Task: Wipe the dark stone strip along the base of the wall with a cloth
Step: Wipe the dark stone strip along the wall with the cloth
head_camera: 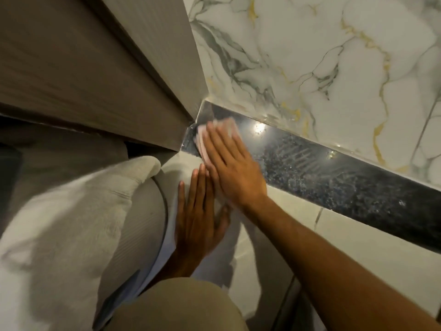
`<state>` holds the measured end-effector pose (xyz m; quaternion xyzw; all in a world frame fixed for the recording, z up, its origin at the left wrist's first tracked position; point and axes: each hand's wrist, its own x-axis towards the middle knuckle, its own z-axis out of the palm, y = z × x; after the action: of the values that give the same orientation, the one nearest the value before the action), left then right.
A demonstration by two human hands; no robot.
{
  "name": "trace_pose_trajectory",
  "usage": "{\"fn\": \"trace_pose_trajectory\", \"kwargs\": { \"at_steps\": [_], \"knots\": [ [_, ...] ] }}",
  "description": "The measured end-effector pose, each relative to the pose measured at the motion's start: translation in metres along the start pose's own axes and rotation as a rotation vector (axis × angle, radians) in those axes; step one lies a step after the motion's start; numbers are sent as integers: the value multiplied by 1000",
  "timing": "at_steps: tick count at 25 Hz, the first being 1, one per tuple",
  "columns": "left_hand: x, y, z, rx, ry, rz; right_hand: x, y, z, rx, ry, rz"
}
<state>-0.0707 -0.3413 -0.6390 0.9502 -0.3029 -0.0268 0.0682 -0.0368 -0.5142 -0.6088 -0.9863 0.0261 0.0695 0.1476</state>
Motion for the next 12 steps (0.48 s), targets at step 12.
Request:
{"fn": "trace_pose_trajectory", "kwargs": {
  "at_steps": [12],
  "knots": [
    [-3, 1, -4, 20, -30, -62, 7, 10, 1, -75, -18, -116]
  ]
}}
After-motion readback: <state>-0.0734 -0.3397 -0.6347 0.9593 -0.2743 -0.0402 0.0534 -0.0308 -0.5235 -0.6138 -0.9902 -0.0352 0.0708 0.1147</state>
